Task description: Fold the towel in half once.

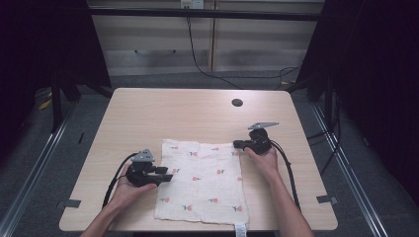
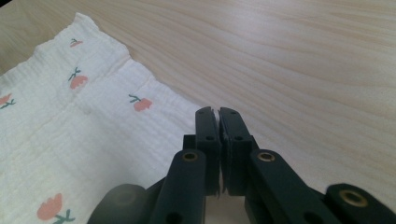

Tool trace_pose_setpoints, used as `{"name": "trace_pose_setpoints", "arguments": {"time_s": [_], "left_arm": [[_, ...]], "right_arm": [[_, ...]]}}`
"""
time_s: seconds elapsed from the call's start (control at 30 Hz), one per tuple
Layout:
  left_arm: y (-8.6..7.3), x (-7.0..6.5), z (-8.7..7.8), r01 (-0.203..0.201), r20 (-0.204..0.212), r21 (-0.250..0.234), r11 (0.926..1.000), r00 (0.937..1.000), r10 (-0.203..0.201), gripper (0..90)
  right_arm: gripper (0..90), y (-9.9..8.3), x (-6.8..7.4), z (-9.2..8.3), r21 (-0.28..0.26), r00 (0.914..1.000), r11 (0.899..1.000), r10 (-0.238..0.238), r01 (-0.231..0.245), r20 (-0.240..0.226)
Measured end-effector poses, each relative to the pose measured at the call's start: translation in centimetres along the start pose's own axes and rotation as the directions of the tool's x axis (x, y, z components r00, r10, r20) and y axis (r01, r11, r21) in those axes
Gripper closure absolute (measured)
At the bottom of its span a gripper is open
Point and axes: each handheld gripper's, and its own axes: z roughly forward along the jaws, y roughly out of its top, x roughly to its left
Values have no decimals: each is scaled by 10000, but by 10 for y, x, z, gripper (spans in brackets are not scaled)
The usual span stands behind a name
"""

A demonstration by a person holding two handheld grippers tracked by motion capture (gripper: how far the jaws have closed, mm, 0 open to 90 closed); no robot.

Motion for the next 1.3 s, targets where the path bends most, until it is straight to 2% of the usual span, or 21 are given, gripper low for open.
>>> {"name": "trace_pose_setpoints", "arguments": {"time_s": [0.07, 0.13, 0.17, 0.2, 0.27, 0.37, 0.47, 0.5, 0.6, 0.7, 0.73, 0.8, 0.87, 0.9, 0.97, 1.03, 1.17, 1.3], "left_arm": [[5, 8, -7, 232, -262, -210, 9995, 9994, -238, 543], [10, 16, -11, 541, -382, -732, 9958, 9976, -570, 528], [14, 21, -11, 671, -400, -626, 9958, 9968, -697, 528], [18, 27, -10, 615, -570, -543, 9966, 9963, -646, 517], [23, 38, -9, 849, -784, -874, 9925, 9927, -918, 488], [29, 54, -5, 1059, -1023, -1086, 9884, 9878, -1171, 472], [29, 68, 4, 1460, -1114, -1071, 9835, 9812, -1578, 457], [29, 72, 8, 1379, -1322, -945, 9859, 9798, -1497, 457], [32, 81, 13, 1649, -1264, -1008, 9811, 9760, -1770, 458], [36, 87, 19, 1680, -1321, -832, 9823, 9751, -1780, 473], [38, 89, 23, 1582, -1399, -711, 9848, 9760, -1669, 476], [39, 92, 29, 1727, -1350, -709, 9824, 9742, -1809, 494], [40, 93, 36, 1630, -1580, -512, 9853, 9728, -1691, 507], [41, 94, 36, 1598, -1520, -483, 9860, 9744, -1654, 508], [42, 92, 38, 1644, -1623, -522, 9850, 9718, -1708, 505], [43, 92, 38, 1437, -1683, -458, 9886, 9743, -1495, 508], [42, 91, 39, 1288, -1754, -462, 9906, 9752, -1350, 570], [42, 89, 42, 1035, -1664, -434, 9937, 9800, -1093, 614]], "right_arm": [[876, 1, 1, 1, 49, 9999, 9999, -119, 119, 12], [876, 2, 1, 1, -21, 9999, 9999, -134, 134, -55], [876, 3, 2, 2, -44, 9999, 9999, -140, 139, -47], [876, 4, 1, 2, -52, 9999, 9999, -159, 159, -47], [876, 6, 1, 1, -66, 9998, 9998, -177, 176, -56], [876, 8, 2, 0, -162, 9998, 9997, -185, 183, -87], [875, 9, 4, 0, -146, 9996, 9995, -284, 283, -84], [875, 8, 4, 0, -175, 9997, 9996, -231, 229, -110], [876, 8, 4, 0, -91, 9997, 9997, -208, 207, -123], [875, 9, 3, -1, -159, 9997, 9997, -208, 206, -136], [875, 9, 3, -1, -176, 9997, 9997, -191, 188, -136], [875, 9, 3, -2, -213, 9997, 9996, -174, 170, -183], [875, 8, 3, -2, -114, 9997, 9997, -208, 206, -135], [875, 8, 3, -2, -114, 9997, 9998, -194, 192, -156], [875, 8, 2, -3, -153, 9997, 9997, -185, 182, -174], [874, 9, 1, -3, -152, 9997, 9997, -184, 182, -147], [874, 8, 3, -4, -159, 9997, 9997, -191, 189, -138], [873, 9, 4, -3, -130, 9995, 9995, -291, 289, -100]]}}
